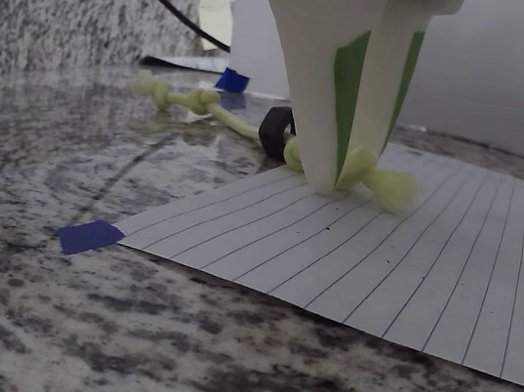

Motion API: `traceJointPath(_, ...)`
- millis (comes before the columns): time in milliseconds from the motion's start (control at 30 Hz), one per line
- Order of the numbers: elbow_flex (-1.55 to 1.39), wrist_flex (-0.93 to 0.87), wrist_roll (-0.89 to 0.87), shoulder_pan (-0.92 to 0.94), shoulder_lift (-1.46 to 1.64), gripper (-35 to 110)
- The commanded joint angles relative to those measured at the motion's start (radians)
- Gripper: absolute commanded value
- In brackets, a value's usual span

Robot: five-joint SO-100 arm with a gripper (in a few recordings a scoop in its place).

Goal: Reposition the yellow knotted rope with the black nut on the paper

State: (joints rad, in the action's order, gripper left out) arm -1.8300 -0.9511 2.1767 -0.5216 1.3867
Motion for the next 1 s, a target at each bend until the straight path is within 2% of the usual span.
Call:
traceJointPath(0, 0.035, 0.018, 0.005, -0.005, 0.002, 26)
traceJointPath(133, 0.037, 0.025, 0.005, -0.005, -0.003, 18)
traceJointPath(233, 0.037, 0.025, 0.005, -0.005, -0.006, 0)
traceJointPath(533, 0.035, -0.014, 0.017, 0.018, 0.048, 0)
traceJointPath(967, 0.029, -0.057, 0.012, 0.189, 0.437, 0)
